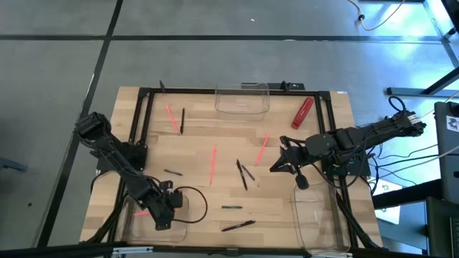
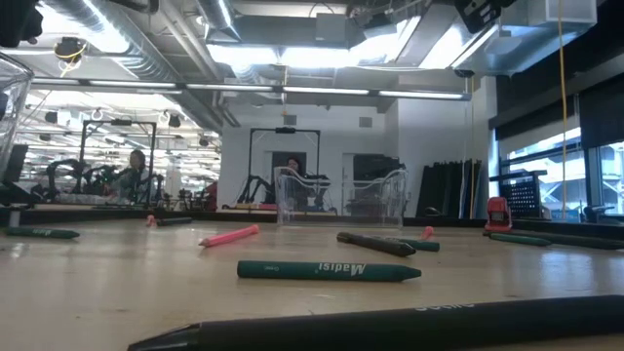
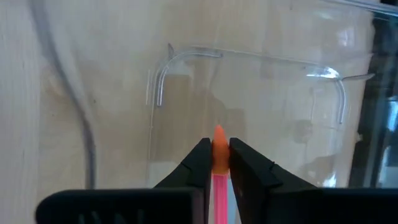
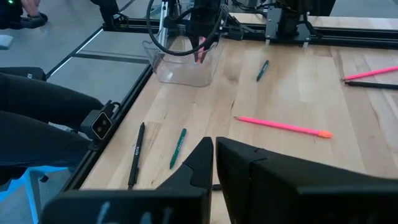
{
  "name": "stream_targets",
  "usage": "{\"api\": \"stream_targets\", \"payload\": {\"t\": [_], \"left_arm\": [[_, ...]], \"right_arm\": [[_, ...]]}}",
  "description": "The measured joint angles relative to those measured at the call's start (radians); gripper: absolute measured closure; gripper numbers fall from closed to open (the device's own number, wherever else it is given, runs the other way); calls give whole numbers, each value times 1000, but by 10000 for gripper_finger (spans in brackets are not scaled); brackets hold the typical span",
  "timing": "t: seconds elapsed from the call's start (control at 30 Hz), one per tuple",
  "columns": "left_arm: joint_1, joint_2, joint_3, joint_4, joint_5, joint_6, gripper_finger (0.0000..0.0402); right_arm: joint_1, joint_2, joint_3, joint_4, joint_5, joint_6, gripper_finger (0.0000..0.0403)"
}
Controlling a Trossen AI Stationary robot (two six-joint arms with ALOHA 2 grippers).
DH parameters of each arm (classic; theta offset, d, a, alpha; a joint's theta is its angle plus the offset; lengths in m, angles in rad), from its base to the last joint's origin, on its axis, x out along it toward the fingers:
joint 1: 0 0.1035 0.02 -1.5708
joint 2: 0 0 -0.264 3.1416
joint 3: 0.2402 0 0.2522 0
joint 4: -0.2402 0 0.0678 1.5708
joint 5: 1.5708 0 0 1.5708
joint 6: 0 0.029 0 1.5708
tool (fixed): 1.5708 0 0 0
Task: Sort crayons/erasers/pens/pencils in bins
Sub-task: Put the pink colored pencil into the bottom left transparent bin, then put the green crayon into the bottom right transparent bin
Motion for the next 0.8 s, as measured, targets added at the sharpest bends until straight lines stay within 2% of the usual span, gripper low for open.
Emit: {"api": "stream_targets", "payload": {"t": [0.3,0.57,0.8], "left_arm": [[0,0,0,-17,0,-2,311],[0,-8,0,-16,0,-18,312],[0,-95,0,-14,0,-17,313]], "right_arm": [[0,0,0,0,2,0,379],[0,0,0,0,1,0,379],[0,0,0,0,0,1,379]]}}
